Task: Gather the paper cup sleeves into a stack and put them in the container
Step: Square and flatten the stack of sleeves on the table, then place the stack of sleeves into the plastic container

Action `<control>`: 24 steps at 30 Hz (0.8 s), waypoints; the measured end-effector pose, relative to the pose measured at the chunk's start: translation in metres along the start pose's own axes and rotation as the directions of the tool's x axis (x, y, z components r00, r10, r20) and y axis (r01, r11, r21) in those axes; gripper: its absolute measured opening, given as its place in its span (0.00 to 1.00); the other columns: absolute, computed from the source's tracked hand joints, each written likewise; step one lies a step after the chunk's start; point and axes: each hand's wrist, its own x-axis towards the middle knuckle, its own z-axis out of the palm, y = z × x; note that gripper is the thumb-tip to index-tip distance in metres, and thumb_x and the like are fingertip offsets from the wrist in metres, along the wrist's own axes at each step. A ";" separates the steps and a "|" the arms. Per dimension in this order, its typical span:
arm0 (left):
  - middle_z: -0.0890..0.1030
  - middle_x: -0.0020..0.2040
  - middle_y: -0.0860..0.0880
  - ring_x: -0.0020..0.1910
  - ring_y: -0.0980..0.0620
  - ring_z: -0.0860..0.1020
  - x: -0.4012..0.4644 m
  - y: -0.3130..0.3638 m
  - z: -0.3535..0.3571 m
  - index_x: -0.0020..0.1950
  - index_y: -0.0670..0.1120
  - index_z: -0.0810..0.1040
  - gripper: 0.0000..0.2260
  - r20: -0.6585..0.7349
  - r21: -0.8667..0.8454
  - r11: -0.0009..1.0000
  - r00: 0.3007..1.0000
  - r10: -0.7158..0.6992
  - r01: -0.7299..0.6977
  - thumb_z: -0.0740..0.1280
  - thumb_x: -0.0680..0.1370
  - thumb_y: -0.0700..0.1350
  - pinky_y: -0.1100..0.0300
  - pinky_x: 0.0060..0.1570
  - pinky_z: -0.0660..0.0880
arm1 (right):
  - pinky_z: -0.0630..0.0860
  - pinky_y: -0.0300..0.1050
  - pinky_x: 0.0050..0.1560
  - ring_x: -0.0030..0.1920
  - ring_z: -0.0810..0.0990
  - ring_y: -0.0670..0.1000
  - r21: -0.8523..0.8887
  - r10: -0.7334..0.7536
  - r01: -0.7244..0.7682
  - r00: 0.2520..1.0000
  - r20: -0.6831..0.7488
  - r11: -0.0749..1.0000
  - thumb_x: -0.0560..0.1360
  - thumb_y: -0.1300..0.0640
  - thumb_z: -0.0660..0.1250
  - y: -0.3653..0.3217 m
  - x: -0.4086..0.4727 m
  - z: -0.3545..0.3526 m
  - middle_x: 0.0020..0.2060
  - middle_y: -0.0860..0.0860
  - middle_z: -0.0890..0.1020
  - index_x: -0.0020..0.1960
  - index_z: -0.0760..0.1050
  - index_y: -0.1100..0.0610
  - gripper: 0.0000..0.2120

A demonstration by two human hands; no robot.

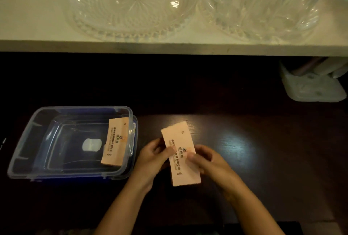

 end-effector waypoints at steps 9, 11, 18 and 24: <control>0.85 0.45 0.49 0.44 0.54 0.83 -0.038 0.037 -0.025 0.51 0.51 0.77 0.11 0.057 0.066 0.997 0.998 0.024 -0.028 0.70 0.69 0.44 0.60 0.38 0.79 | 0.80 0.38 0.37 0.43 0.85 0.48 -0.003 -0.077 0.077 0.996 -0.038 0.997 0.71 0.56 0.69 -0.044 -0.003 0.032 0.42 0.50 0.86 0.50 0.76 0.56 0.09; 0.84 0.46 0.50 0.43 0.55 0.83 -0.043 0.045 -0.040 0.50 0.53 0.76 0.11 0.000 0.084 0.995 0.999 0.047 -0.047 0.70 0.70 0.42 0.60 0.37 0.79 | 0.80 0.37 0.35 0.41 0.85 0.47 0.030 -0.081 0.081 0.997 0.000 0.996 0.72 0.58 0.68 -0.050 -0.001 0.050 0.42 0.51 0.85 0.51 0.74 0.59 0.10; 0.86 0.37 0.52 0.38 0.53 0.84 -0.052 0.076 -0.126 0.47 0.51 0.77 0.08 -0.131 0.116 0.990 0.986 0.100 -0.085 0.66 0.73 0.39 0.56 0.34 0.79 | 0.79 0.37 0.45 0.51 0.82 0.46 -0.095 -0.228 0.251 0.951 0.209 0.963 0.73 0.52 0.66 -0.071 0.016 0.115 0.50 0.48 0.84 0.59 0.74 0.55 0.16; 0.84 0.41 0.48 0.42 0.49 0.82 -0.026 0.080 -0.218 0.50 0.48 0.76 0.09 -0.299 0.121 0.992 0.952 0.061 -0.026 0.67 0.73 0.37 0.55 0.38 0.78 | 0.40 0.49 0.74 0.74 0.42 0.47 -0.725 -0.466 0.660 0.587 0.662 -0.199 0.76 0.37 0.46 -0.082 0.058 0.111 0.74 0.45 0.53 0.72 0.57 0.46 0.27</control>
